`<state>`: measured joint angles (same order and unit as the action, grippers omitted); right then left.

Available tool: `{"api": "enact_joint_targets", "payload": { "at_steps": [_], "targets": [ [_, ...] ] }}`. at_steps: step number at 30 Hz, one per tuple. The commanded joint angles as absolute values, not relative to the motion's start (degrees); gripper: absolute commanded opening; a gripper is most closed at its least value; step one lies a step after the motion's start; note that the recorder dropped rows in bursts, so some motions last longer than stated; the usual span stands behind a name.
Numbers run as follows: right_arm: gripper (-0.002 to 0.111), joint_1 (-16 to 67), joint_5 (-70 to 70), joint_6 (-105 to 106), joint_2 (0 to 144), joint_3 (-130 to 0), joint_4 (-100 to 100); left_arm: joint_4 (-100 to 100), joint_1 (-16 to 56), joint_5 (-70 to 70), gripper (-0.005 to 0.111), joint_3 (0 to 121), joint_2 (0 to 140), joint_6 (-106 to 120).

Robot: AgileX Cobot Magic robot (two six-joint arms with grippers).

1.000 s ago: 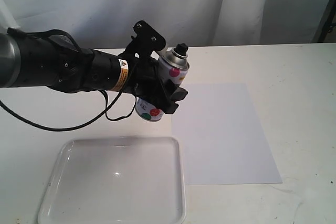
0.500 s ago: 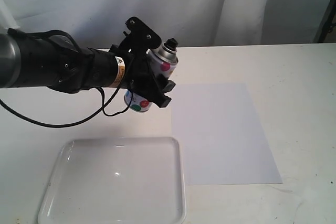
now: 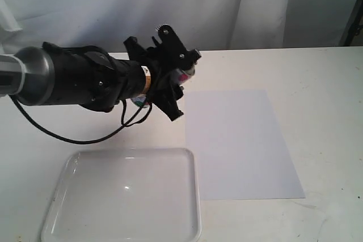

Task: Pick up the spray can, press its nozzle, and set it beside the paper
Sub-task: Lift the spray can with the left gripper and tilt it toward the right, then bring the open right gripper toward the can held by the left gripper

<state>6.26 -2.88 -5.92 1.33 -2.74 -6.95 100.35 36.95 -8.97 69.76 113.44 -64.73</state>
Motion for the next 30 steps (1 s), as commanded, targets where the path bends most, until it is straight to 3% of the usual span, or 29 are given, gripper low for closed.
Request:
{"api": "enact_joint_targets", "payload": {
  "at_steps": [1, 12, 30],
  "targets": [
    [0.000, 6.3, -7.6, -6.0, 5.6, -8.8, -7.1, 99.9, 39.9, -12.6, 0.000, 70.9, 114.8, -61.1],
    [0.000, 6.3, -22.6, -4.2, 31.2, -27.0, -14.3, 99.9, 43.9, -18.7, 0.000, 70.9, 115.9, -57.5],
    [0.000, 6.3, -39.4, 24.8, 74.9, -48.2, -42.8, 90.4, 45.4, -23.2, 0.000, 70.9, 115.9, -46.1]
  ]
}}
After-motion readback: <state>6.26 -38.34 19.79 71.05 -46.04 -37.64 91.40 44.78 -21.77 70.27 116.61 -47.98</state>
